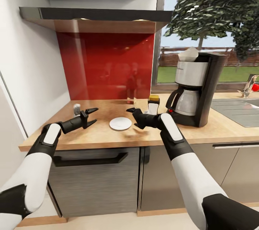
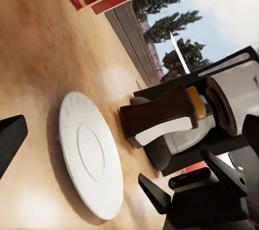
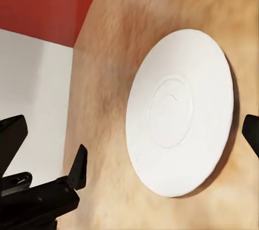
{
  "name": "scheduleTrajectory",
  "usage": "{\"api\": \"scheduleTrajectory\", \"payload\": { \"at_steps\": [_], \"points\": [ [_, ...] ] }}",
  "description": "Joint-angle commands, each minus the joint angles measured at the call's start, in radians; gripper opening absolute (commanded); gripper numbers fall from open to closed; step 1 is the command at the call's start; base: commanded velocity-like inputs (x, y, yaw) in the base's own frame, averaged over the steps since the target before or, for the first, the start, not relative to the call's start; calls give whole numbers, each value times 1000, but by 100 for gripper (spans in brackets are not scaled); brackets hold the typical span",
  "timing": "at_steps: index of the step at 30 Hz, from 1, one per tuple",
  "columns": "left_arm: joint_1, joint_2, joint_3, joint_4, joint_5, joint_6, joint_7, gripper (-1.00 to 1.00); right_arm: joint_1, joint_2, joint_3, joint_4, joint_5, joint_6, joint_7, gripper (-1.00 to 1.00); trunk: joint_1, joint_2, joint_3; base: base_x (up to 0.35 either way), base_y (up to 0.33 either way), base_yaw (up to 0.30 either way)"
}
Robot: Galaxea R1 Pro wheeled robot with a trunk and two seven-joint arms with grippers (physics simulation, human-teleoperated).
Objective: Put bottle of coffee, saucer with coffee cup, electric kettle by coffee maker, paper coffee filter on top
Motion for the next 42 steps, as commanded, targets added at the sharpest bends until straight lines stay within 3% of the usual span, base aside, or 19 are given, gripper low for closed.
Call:
{"api": "scheduleTrajectory", "payload": {
  "at_steps": [1, 12, 42],
  "points": [
    [-2, -2, 3, 9, -5, 5, -6, 100, -1, 0, 0, 1, -15, -2, -10, 100, 0, -1, -1, 0, 0, 0],
    [-3, -18, 3, 49, -5, 4, -5, 100, -1, 0, 0, 5, -24, -3, -10, 100, 0, -1, -1, 0, 0, 0],
    [-3, -18, 6, 49, -5, 2, -13, 100, -1, 0, 0, 37, -23, -4, -9, 100, 0, -1, -1, 43, 0, 0]
  ]
}}
